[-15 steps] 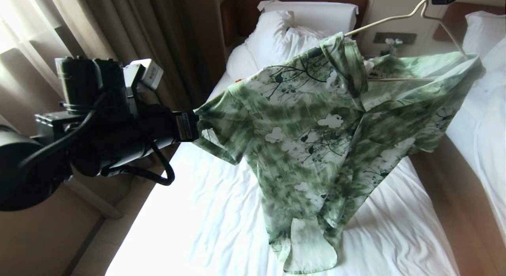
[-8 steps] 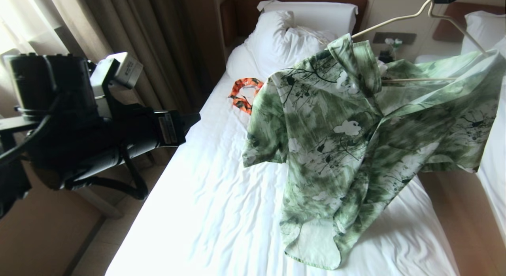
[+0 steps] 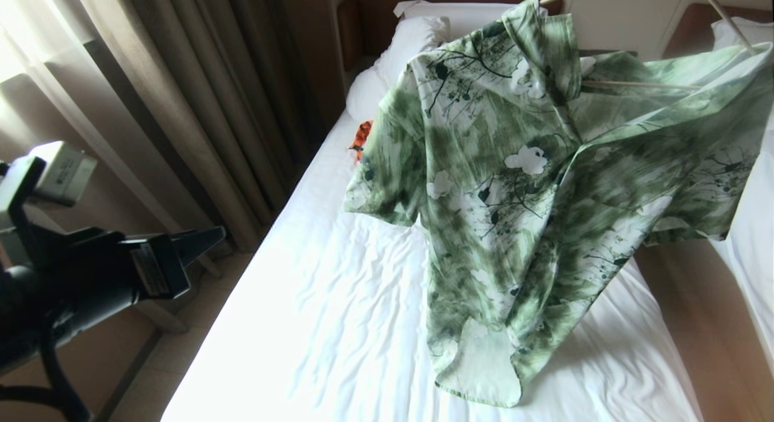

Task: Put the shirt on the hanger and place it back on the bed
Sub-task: Take the clothes hanger out of the clothes

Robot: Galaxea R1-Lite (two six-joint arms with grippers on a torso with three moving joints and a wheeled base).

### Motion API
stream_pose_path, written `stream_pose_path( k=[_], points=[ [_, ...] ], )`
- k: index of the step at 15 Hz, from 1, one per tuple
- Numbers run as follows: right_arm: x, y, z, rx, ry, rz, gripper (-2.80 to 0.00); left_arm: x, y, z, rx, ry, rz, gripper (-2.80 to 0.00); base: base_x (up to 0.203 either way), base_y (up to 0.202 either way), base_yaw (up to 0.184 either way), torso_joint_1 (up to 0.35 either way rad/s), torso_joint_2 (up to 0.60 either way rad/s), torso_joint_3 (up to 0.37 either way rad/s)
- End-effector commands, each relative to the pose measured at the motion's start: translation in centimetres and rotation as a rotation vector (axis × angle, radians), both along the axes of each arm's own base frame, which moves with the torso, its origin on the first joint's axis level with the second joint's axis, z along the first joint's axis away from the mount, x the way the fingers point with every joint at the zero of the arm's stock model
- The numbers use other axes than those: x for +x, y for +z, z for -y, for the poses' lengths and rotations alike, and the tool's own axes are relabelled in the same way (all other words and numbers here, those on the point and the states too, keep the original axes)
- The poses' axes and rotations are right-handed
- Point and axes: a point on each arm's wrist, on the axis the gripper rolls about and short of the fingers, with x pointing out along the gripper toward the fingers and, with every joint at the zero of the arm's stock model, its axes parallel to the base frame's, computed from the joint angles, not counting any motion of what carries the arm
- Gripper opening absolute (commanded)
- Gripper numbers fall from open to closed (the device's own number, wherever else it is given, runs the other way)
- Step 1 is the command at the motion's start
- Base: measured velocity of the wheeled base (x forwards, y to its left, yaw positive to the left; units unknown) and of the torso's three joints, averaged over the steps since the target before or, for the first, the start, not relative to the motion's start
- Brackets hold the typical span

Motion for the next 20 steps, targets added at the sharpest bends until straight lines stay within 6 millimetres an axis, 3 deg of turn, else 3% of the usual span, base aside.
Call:
stream_pose_path(
  k=[1, 4, 10, 20],
  points=[
    [0.3, 0.2, -0.2, 0.016, -0.002, 0.030, -2.80, -1.9, -0.4, -1.3, -0.017, 0.045, 0.030, -2.80, 0.000, 0.000, 0.000, 0.000, 0.00, 0.000],
    [-0.1, 1.3, 0.1, 0.066, -0.001, 0.114, -2.80, -3.3, -1.0, -2.2, -0.020, 0.093, 0.046, -2.80, 0.000, 0.000, 0.000, 0.000, 0.00, 0.000],
    [-0.2, 1.7, 0.1, 0.077, 0.014, 0.164, -2.80, -5.5, -2.7, -3.1, -0.037, 0.143, 0.048, -2.80, 0.000, 0.000, 0.000, 0.000, 0.00, 0.000],
    [-0.5, 1.9, 0.2, 0.083, 0.010, 0.170, -2.80, -6.3, -4.0, -3.5, -0.034, 0.158, 0.035, -2.80, 0.000, 0.000, 0.000, 0.000, 0.00, 0.000]
  ],
)
